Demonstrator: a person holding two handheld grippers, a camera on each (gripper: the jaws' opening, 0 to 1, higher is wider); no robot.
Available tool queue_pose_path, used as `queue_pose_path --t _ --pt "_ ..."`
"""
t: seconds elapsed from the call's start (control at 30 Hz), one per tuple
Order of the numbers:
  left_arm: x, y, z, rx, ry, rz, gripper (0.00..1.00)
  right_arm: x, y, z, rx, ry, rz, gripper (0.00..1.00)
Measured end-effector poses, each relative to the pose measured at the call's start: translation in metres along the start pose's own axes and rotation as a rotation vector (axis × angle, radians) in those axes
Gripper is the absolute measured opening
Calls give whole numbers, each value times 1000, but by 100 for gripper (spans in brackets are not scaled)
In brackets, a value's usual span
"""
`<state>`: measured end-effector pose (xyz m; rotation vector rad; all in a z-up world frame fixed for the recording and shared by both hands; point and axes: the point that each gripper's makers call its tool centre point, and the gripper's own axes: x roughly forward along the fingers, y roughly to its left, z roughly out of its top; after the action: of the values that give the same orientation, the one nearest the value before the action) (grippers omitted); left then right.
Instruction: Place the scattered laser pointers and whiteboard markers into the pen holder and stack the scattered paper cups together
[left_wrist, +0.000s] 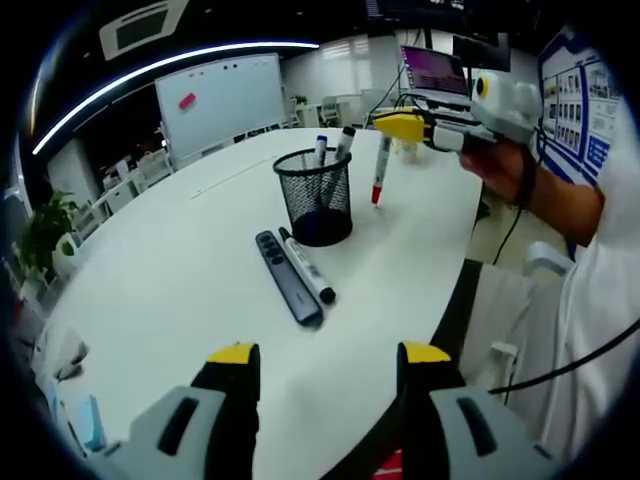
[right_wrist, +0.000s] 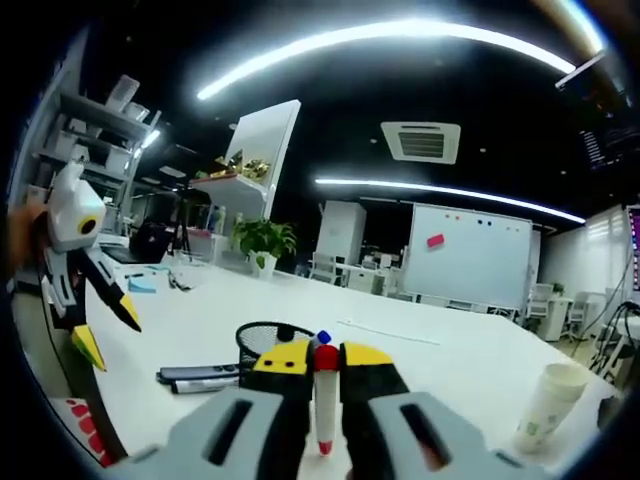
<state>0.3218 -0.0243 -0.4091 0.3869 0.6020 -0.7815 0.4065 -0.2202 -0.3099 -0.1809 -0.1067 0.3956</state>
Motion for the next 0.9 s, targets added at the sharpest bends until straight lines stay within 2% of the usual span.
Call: queue_pose_path --t 0.9 --pt "0 0 0 -4 -1 1 55 4 -7 24 0 -48 -12 11"
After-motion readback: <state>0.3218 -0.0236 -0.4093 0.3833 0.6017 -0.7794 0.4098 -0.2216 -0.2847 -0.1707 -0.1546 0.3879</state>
